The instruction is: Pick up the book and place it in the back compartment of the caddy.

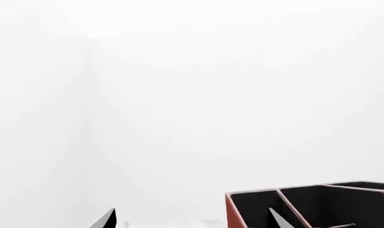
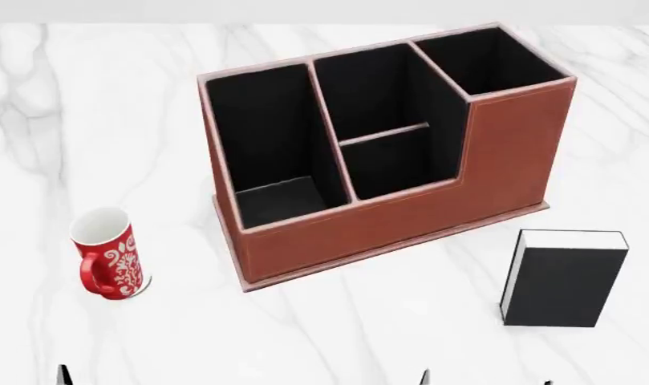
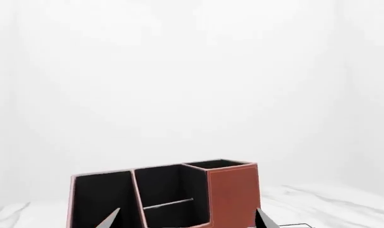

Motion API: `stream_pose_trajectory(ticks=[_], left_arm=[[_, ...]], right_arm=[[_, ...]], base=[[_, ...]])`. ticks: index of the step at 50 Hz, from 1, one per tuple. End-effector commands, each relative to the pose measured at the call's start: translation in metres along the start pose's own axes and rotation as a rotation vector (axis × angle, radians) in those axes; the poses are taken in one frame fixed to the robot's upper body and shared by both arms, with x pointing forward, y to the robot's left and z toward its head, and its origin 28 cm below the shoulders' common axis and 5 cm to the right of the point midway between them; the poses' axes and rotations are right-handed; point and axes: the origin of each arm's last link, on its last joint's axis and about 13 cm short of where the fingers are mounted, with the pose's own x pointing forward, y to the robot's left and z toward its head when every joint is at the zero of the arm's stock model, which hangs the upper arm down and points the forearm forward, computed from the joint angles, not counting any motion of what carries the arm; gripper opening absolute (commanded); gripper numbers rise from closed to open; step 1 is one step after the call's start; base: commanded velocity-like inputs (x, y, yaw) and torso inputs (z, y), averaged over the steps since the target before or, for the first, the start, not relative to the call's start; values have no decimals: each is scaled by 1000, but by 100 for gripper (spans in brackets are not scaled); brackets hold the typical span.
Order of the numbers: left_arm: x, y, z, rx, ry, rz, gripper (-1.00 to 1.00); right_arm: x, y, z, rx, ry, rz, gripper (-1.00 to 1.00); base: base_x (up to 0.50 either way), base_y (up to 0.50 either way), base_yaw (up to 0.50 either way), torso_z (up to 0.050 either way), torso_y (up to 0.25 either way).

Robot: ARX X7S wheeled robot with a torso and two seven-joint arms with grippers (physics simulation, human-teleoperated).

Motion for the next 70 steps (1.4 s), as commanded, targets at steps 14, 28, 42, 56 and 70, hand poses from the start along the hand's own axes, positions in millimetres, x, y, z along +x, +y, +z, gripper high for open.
stream_pose_trajectory(ticks=[14,28,42,56,70], left_arm=[[-6,4,12,-58,-160,30,100],[-2,9,10,-51,-197,80,100],[-3,11,9,-61,-227,83,100],[-6,11,14,-71,-245,89,100],[-5,11,13,-72,-236,87,100]], right_arm=[[-9,-2,11,3,-126,-10,100],[-15,-1,13,-2,-202,-30,100],[-16,0,11,1,-211,-37,100],[-15,-1,12,10,-215,-43,100],[-14,-1,10,6,-209,-46,100]], base=[[0,0,0,0,0],[0,0,0,0,0],[0,0,0,0,0],[0,-29,0,0,0],[-13,-212,0,0,0]])
